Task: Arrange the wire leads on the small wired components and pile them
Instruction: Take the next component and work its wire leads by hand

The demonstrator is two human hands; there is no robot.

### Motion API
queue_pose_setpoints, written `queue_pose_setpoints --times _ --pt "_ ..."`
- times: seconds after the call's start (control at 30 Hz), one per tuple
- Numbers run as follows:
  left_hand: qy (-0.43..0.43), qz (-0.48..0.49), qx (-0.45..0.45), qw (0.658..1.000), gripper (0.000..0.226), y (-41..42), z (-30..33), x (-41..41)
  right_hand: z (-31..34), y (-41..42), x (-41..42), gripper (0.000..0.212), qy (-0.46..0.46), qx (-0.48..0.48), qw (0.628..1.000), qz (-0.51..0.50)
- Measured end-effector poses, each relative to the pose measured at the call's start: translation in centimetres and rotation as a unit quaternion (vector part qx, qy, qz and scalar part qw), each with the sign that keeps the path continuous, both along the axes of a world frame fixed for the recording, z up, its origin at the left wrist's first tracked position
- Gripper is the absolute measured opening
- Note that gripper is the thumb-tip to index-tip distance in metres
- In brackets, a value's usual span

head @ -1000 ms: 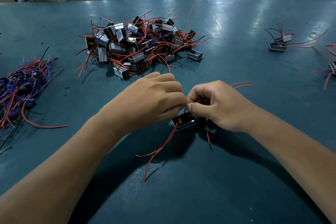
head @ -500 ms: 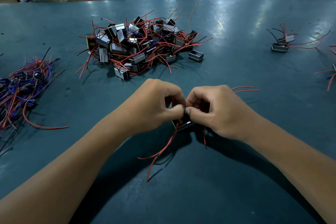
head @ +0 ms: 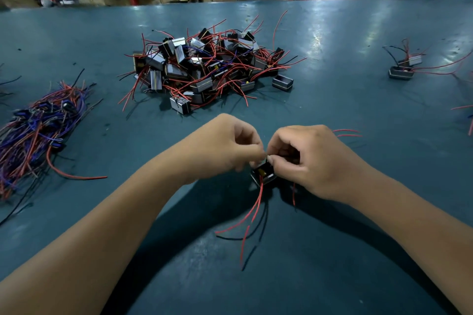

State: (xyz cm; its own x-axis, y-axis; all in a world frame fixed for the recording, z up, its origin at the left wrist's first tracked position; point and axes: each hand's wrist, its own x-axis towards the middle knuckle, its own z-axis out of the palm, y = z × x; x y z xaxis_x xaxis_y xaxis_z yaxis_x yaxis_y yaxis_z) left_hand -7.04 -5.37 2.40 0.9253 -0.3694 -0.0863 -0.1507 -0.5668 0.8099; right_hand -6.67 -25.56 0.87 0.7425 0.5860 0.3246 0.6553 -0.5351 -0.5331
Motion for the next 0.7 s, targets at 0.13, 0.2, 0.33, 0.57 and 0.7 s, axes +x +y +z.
queue_pose_setpoints --times 0.13,0.2,0.33,0.57,0.7 --pt "-0.307 -0.11 0.117 0.938 0.007 0.4 0.5 -0.3 0.0 -0.3 0.4 0.014 0.078 0.06 0.995 -0.023" --pt "-0.367 -0.127 0.148 0.91 0.008 0.3 0.5 -0.5 0.1 -0.4 0.6 0.016 0.109 0.07 0.991 -0.025" --pt "-0.437 -0.142 0.225 0.859 0.012 0.2 0.5 -0.8 0.3 -0.4 0.8 0.017 0.161 0.071 0.984 -0.022" --pt "-0.485 -0.18 0.292 0.804 0.019 -0.2 1.1 -0.9 0.7 -0.4 0.9 0.02 0.226 0.067 0.972 -0.006" --pt "-0.488 -0.193 0.27 0.807 0.013 -0.4 1.1 -1.0 0.7 -0.3 0.9 0.017 0.226 0.061 0.972 -0.006"
